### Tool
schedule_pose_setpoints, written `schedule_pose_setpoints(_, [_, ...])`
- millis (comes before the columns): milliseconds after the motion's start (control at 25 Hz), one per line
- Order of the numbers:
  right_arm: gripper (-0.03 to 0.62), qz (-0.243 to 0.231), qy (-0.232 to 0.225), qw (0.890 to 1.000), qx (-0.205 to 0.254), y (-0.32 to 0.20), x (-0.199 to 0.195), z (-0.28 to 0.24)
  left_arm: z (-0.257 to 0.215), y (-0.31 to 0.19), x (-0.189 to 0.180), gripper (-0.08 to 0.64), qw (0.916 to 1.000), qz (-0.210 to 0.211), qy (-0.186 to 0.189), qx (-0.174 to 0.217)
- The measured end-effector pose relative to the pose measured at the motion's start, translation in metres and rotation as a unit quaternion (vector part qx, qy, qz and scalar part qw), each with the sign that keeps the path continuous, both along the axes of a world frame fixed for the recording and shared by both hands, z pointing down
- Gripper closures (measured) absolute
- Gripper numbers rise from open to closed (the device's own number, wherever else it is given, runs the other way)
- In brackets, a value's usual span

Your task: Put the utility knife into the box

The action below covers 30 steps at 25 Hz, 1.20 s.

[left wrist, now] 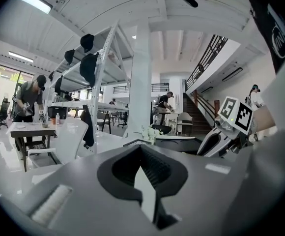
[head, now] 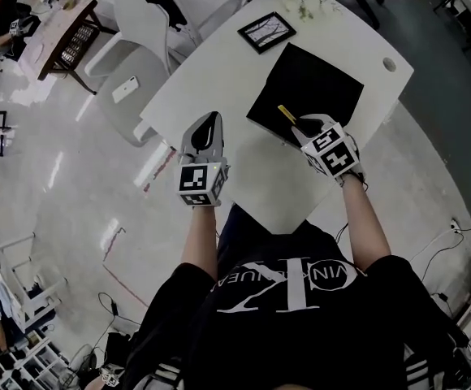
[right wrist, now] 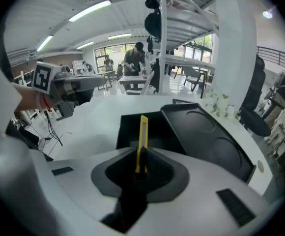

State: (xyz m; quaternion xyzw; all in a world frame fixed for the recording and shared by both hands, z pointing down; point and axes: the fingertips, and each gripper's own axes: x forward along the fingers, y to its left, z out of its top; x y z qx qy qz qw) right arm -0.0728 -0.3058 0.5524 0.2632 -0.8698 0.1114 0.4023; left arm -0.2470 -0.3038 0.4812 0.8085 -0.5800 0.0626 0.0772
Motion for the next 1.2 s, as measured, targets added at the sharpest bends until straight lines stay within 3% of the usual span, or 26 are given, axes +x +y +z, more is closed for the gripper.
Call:
schedule_pose_setpoints(320, [0.52,-0.037,0.071,0.997,-0.02,-0.01,-0.009,0.027,0.019,-0.025,0.001,0.555,0.9995,0.024,0.008,-0.017])
schedule_pose_setpoints(760, [0.519,-0.037,0.1,0.993,-0.046,-0.015,-0.013,0.048,0.036,-0.037,0.005,0.555,0.9982,0.048,0.011,-0.035])
schedule_pose_setpoints(1200, [0.518,-0.044,0.119,0.991,-0.049,-0.019,-0.016,0.059,0.044,-0.039,-0.002,0.555,0.9977,0.047,0.019,-0.046])
